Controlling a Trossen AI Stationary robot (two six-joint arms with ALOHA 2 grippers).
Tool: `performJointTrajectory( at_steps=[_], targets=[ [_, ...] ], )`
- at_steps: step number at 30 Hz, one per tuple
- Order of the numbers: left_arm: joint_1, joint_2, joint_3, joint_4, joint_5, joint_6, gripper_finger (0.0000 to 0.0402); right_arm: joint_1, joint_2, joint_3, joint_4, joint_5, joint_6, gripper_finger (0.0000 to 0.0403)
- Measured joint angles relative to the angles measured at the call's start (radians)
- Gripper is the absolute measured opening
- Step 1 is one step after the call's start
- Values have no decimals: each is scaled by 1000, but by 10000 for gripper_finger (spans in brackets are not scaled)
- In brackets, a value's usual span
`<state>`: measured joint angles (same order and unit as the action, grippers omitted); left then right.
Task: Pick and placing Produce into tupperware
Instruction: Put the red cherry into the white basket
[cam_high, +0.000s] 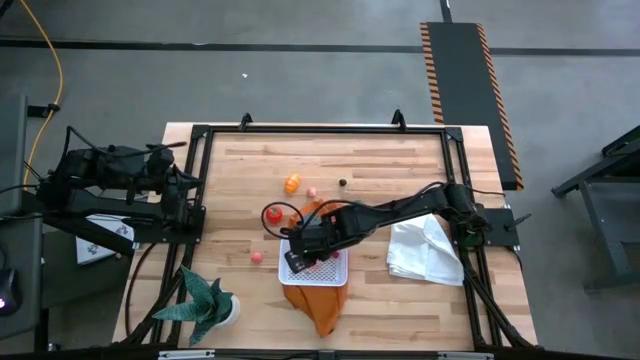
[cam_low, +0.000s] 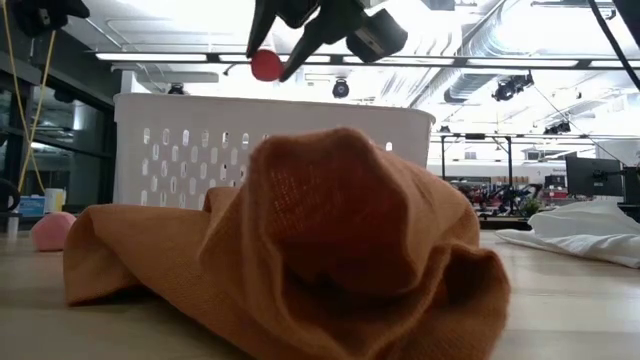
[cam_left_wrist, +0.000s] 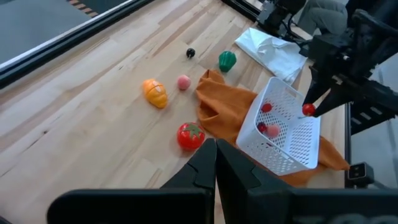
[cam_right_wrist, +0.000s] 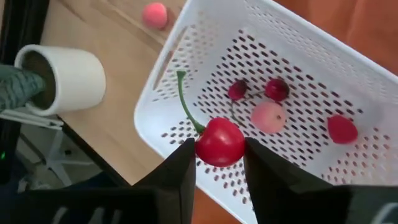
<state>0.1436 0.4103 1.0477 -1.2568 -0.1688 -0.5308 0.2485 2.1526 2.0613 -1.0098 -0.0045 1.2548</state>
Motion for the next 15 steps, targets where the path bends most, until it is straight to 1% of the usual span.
performJointTrajectory(
  at_steps=[5, 8, 15],
  targets=[
    [0, 0, 0, -3, 0, 11, 1, -7, 19, 0, -8, 1, 50, 97],
    [0, 0, 0, -3, 0, 26, 1, -14, 31, 0, -41, -21, 75, 97],
    [0, -1, 0, -8, -4, 46, 1, -25, 73, 0, -55, -53, 136, 97]
  ],
)
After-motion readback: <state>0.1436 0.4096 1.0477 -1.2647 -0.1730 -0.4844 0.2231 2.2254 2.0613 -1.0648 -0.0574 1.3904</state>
